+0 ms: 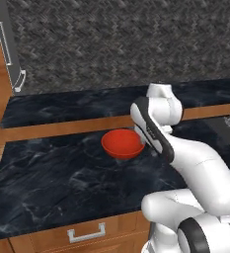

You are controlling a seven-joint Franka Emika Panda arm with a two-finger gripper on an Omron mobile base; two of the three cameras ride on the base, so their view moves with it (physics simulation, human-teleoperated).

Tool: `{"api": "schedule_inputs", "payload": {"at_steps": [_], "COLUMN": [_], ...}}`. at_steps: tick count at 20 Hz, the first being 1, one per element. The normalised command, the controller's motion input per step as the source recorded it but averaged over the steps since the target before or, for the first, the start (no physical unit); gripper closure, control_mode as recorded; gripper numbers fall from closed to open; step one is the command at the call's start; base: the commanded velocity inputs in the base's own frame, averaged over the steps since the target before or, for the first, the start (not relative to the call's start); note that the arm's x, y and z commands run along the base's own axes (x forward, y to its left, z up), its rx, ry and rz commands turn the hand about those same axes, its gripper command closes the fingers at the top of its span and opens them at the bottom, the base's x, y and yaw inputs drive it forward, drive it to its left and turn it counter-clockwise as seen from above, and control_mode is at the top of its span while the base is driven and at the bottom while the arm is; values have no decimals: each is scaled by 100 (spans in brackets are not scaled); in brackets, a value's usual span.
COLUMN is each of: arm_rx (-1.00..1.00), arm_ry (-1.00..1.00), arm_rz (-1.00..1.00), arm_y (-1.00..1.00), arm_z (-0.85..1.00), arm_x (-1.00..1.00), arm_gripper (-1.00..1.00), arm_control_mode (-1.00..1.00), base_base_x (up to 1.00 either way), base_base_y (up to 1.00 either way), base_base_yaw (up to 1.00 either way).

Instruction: Clear the mugs and bowl far away from the sink.

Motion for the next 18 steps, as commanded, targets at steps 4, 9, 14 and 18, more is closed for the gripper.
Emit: {"api": "schedule_inputs", "payload": {"at_steps": [4, 9, 14, 18], "arm_rx": [-7, -5, -2, 0], "arm_ry": [-13, -15, -8, -2], "arm_rz": [54, 63, 63, 54], "arm_y": [-23, -15, -16, -8], "arm_z": [57, 51, 21, 1], "arm_x": [-70, -36, -15, -5], "arm_gripper": [-100, -100, -100, -100], "arm_control_mode": [-100, -100, -100, -100], "base_base_x": [0, 0, 0, 0], "base_base_y": [0, 0, 0, 0], "base_base_yaw": [0, 0, 0, 0]}}
